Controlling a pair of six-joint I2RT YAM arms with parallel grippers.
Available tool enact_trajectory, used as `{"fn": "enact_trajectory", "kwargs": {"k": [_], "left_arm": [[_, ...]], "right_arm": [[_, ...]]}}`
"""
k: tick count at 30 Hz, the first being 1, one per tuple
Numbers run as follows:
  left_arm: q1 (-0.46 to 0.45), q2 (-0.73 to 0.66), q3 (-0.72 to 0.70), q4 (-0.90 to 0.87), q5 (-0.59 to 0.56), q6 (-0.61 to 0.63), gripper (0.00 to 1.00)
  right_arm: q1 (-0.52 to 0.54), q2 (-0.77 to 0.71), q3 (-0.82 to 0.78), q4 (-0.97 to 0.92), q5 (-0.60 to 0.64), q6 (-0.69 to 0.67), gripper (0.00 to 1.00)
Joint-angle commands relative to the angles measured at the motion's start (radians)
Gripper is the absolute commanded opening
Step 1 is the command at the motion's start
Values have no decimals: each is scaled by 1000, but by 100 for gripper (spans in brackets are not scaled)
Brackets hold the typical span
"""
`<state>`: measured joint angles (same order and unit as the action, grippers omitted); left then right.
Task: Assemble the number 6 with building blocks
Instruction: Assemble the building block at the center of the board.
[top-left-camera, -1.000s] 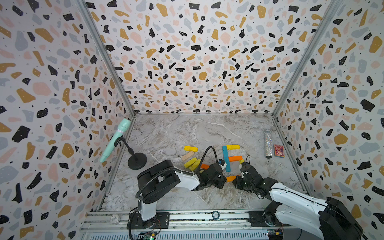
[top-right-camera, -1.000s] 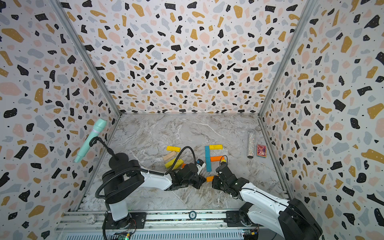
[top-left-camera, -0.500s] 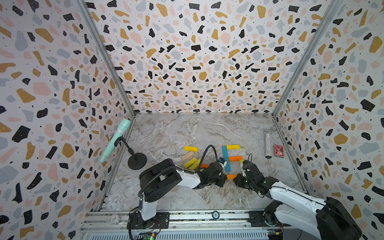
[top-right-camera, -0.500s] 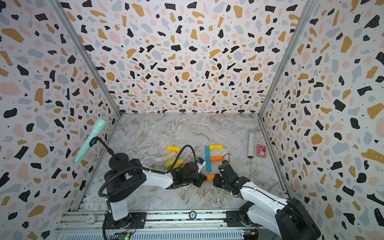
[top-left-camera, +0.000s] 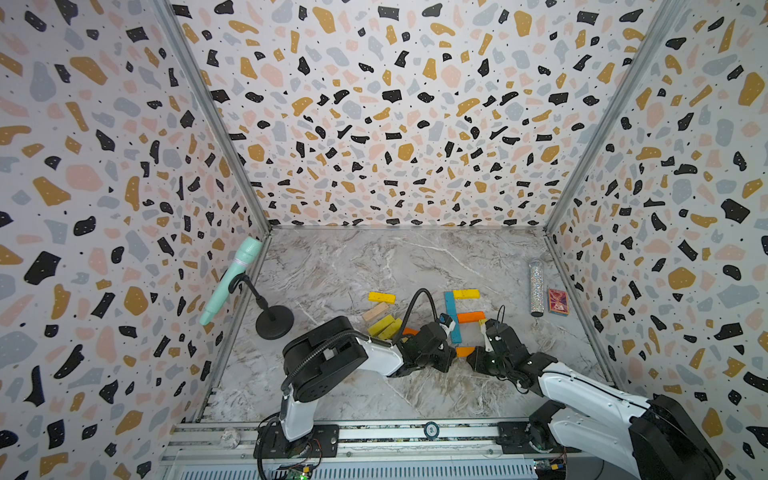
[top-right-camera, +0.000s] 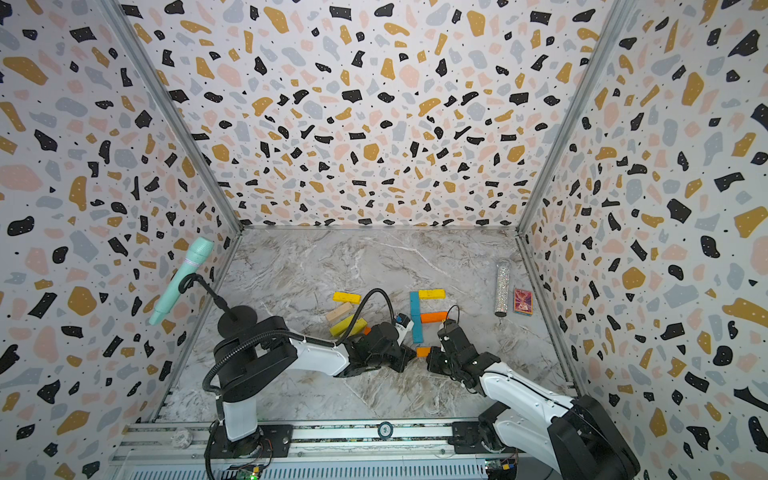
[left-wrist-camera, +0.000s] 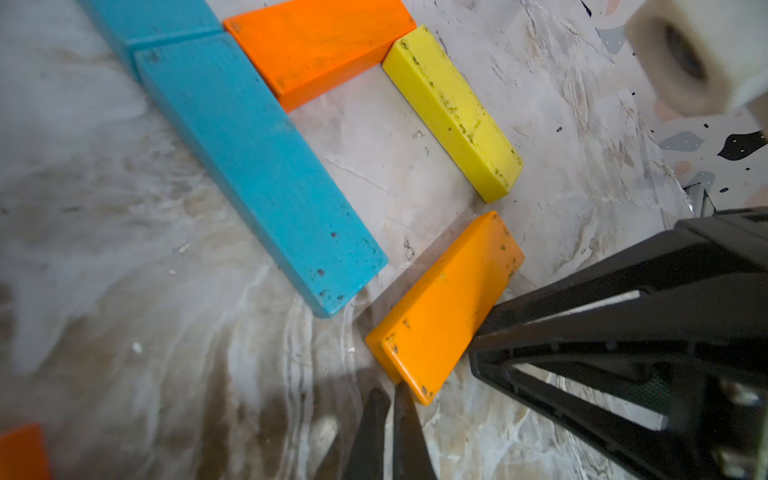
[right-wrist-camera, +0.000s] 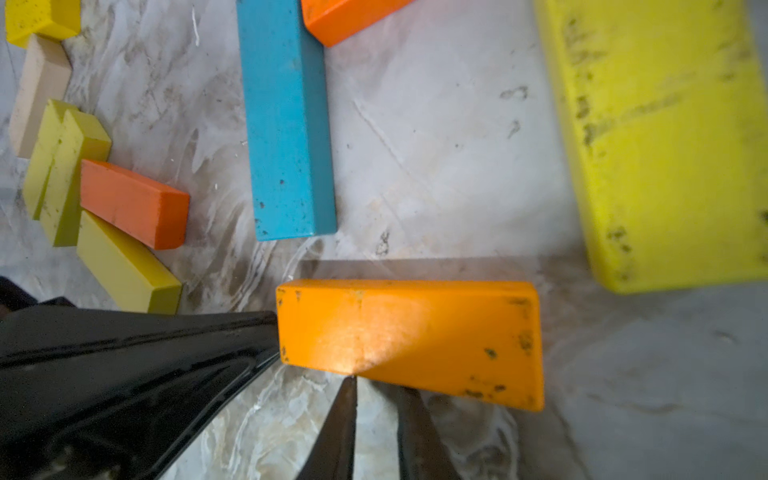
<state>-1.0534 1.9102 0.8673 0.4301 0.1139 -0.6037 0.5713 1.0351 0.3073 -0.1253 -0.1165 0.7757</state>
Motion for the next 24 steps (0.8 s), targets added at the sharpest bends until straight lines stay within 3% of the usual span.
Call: {"fn": "enact_trajectory", "kwargs": {"k": [1, 24], "left_arm": [[10, 17, 7, -22, -11, 0, 0], [10, -83, -65, -24, -46, -17, 0]], "right_arm": [[-6, 18, -19, -54, 10, -19, 21], [-55, 16, 4, -87, 6, -57, 23]]}}
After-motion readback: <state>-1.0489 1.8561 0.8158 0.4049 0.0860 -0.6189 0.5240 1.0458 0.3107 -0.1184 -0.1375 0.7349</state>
